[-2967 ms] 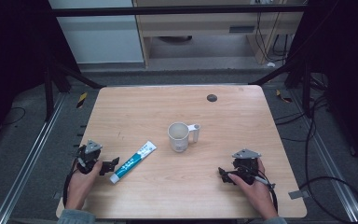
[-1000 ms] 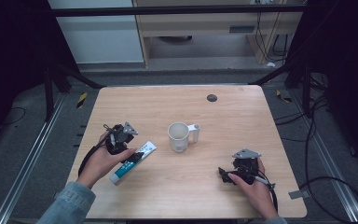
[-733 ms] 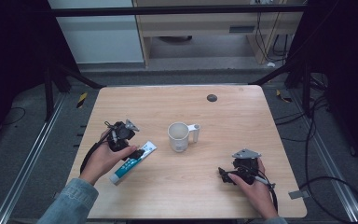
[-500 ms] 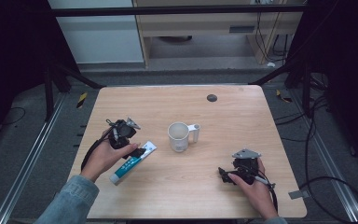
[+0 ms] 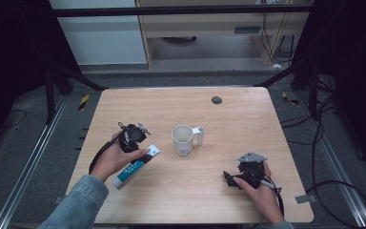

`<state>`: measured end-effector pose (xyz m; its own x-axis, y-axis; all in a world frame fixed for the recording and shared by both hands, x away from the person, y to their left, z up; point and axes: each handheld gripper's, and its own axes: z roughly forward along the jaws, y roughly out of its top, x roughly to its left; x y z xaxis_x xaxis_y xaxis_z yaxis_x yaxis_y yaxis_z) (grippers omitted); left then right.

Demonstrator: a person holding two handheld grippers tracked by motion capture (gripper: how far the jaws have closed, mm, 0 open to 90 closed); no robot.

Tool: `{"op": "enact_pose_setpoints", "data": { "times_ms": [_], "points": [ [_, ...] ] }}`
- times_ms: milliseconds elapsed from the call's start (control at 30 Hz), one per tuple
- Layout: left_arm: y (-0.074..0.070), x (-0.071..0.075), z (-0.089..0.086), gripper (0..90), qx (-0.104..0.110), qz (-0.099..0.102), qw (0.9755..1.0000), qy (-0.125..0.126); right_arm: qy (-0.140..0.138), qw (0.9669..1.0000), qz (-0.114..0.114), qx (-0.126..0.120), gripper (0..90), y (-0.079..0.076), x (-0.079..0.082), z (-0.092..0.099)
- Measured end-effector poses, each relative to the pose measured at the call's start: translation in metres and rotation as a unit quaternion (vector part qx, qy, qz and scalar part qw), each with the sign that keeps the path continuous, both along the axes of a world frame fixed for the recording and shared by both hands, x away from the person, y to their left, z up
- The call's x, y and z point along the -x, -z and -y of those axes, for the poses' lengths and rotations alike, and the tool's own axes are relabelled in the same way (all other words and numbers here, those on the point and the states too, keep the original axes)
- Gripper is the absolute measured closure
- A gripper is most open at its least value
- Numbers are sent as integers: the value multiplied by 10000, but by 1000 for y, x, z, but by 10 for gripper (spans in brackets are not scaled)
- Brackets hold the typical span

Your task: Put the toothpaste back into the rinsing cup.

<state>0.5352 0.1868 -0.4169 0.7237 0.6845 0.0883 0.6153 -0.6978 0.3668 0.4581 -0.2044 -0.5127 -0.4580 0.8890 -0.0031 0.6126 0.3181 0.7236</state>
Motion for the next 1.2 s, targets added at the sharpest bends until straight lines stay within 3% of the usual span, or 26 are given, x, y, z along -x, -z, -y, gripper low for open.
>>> {"op": "enact_pose_setpoints", "data": {
  "times_ms": [233,500,867,1200],
  "points": [
    [13,-7,0,153,-212,-203,9995,-96,6,10000,-7,0,6,0,0,0],
    [27,-11,0,168,-152,-295,9993,-184,5,10000,-6,0,6,0,0,0],
    [32,-11,-5,239,177,-64,9991,-368,3,10000,0,-2,6,0,0,0],
    [41,-15,-3,330,11,-248,9993,-287,3,10000,-1,-5,6,0,0,0]
  ]
}}
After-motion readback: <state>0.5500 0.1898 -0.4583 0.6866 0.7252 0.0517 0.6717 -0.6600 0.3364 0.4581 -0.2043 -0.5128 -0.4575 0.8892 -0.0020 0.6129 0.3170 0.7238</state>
